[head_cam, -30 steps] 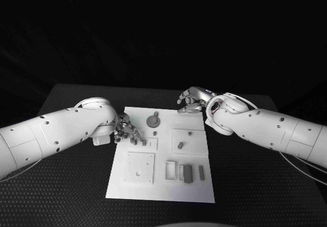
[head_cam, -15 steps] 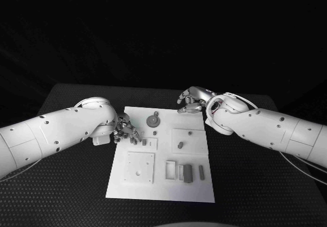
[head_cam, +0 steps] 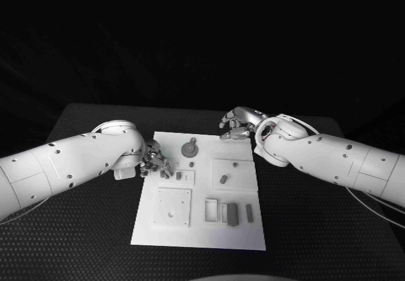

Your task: Assemble the parts on the task board

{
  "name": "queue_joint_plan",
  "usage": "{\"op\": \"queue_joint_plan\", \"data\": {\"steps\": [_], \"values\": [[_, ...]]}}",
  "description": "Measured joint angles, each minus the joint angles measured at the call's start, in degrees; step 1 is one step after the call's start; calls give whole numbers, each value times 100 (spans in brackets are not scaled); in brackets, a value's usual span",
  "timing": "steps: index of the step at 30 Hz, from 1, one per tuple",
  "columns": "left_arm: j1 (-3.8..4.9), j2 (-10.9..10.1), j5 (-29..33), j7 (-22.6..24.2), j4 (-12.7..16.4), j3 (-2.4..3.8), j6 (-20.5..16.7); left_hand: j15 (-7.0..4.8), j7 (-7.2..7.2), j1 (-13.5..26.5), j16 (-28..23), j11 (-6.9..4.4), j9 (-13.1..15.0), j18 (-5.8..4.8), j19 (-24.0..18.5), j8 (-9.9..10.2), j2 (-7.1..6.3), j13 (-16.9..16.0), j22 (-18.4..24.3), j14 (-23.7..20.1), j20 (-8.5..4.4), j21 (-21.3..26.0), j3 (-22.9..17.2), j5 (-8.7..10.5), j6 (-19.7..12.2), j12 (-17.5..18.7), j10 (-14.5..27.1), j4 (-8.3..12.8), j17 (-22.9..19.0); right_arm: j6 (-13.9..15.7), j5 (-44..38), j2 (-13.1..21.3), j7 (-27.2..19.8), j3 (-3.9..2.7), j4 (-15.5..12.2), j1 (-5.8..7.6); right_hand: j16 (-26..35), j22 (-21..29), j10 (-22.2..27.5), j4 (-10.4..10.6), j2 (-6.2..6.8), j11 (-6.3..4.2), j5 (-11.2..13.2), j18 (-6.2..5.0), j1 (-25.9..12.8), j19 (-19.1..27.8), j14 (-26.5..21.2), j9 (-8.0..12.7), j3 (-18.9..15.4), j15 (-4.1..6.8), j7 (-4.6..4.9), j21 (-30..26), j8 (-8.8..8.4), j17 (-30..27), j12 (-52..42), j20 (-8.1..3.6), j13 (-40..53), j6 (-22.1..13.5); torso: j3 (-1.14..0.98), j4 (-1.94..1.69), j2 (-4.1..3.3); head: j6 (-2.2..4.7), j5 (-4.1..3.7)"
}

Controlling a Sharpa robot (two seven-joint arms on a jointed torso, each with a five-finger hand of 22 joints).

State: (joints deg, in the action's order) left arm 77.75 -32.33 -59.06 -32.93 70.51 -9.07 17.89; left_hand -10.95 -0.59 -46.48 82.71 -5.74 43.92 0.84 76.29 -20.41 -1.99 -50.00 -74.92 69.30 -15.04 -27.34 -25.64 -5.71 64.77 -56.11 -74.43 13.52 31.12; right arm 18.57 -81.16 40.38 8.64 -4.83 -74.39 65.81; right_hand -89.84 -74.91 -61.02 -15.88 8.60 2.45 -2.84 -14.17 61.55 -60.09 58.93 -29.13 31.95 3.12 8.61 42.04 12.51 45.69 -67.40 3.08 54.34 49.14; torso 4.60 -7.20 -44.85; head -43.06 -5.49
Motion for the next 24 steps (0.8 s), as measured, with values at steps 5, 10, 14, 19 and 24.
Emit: {"op": "queue_joint_plan", "data": {"steps": [5,10,14,19,24], "values": [[0,3,-11,-4,0,0,3,1,-21,-25,0,0,-2,0,0,0,25,6,0,1,0,0,-63,-28,22,0,0,39,0,0,0,2,0,0,-3,0,0,0,0,0,0,0,0,0,0,0,0,0,0,0,-1,0,0,0,0,0,0,1,0,0,0,-3,-3],[0,5,-21,-7,0,0,1,2,-21,-38,0,0,3,0,0,-21,38,13,1,2,0,0,-106,-82,22,0,0,82,0,0,0,3,0,0,-7,0,0,0,0,0,0,0,0,0,0,0,-1,0,0,-1,-5,0,0,0,0,0,0,5,0,-1,0,-3,-3],[0,7,-35,-7,0,0,-3,10,-10,-54,0,19,7,0,21,-21,54,19,1,10,21,-22,-132,-97,32,0,-19,109,0,0,0,3,0,0,-7,0,0,0,0,0,0,0,0,0,0,0,-7,0,0,-7,-7,0,0,0,0,0,0,7,0,-1,0,-3,-3],[1,11,-60,-8,-3,0,0,-8,4,-69,0,-1,18,0,21,-45,69,21,1,31,21,-22,-169,-123,46,0,-41,146,5,-1,1,-1,-1,0,-4,0,0,0,0,0,0,0,0,0,0,0,-8,0,0,-8,5,0,0,1,0,0,-5,-5,-1,1,0,-3,-3],[9,27,-72,-16,-5,3,11,-4,4,-69,0,-1,21,0,21,-44,69,26,1,36,21,-22,-187,-122,47,0,-41,163,5,-1,1,-6,-1,0,-3,-1,0,0,0,0,0,0,0,0,0,0,-10,2,0,-10,4,0,0,1,0,0,-5,-11,-3,4,-1,-6,3]]}}
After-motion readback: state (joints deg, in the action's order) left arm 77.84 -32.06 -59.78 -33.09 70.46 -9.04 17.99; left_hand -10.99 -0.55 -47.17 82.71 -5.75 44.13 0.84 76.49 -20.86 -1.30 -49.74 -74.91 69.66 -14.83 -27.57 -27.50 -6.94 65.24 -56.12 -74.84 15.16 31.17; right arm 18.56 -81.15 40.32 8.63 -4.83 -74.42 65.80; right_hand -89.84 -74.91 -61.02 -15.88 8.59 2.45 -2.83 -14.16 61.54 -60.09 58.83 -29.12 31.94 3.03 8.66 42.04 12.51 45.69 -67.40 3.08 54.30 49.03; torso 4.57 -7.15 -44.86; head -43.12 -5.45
